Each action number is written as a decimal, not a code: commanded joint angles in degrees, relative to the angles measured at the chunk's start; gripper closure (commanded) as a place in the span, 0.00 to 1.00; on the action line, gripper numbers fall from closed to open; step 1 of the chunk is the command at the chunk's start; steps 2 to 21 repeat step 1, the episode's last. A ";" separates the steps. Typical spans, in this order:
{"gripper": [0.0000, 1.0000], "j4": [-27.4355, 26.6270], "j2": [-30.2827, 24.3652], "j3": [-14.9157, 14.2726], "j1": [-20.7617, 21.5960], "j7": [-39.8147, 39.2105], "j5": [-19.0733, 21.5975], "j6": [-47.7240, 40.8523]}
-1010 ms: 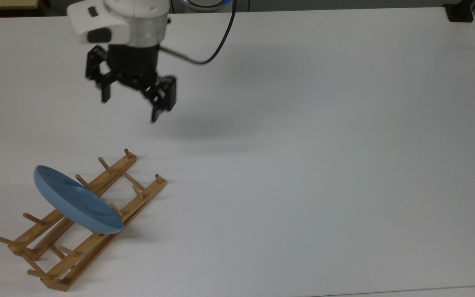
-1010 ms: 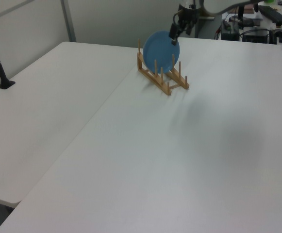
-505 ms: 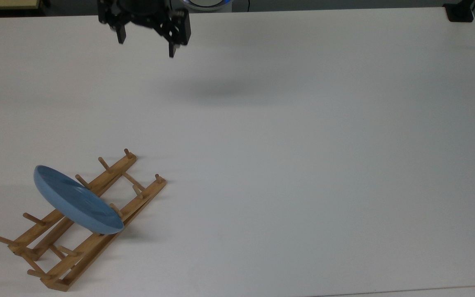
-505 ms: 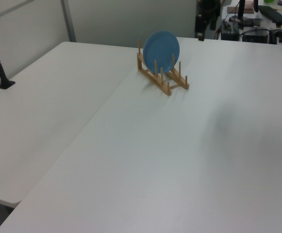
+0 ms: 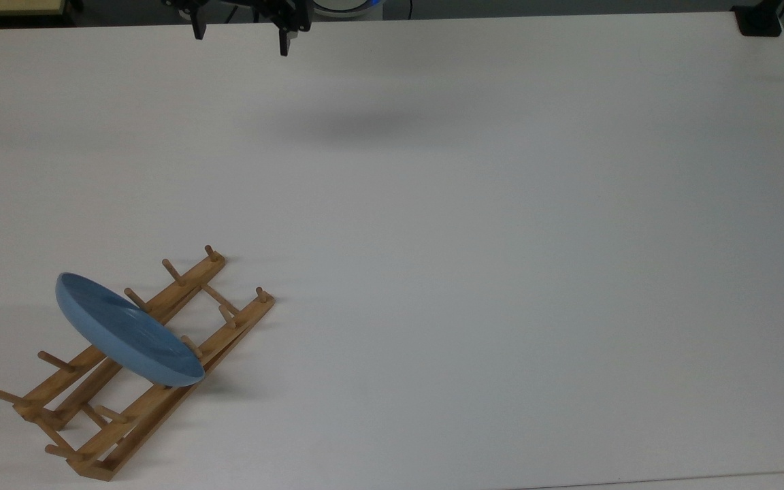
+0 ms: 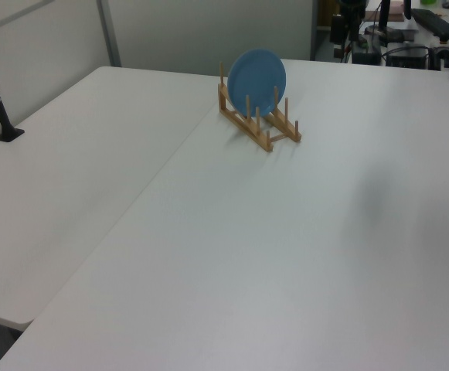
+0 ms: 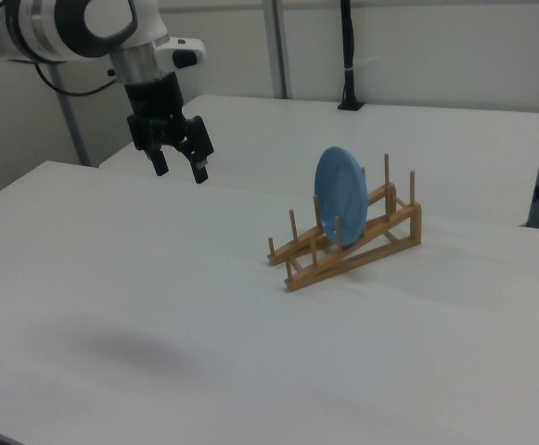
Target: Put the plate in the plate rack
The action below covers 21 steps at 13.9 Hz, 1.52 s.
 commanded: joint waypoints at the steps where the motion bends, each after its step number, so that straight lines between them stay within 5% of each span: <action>1: 0.00 -1.48 -1.66 -1.12 0.77 -1.71 1.58 -1.08; 21: 0.00 -1.48 -1.66 -1.12 0.77 -1.71 1.58 -1.08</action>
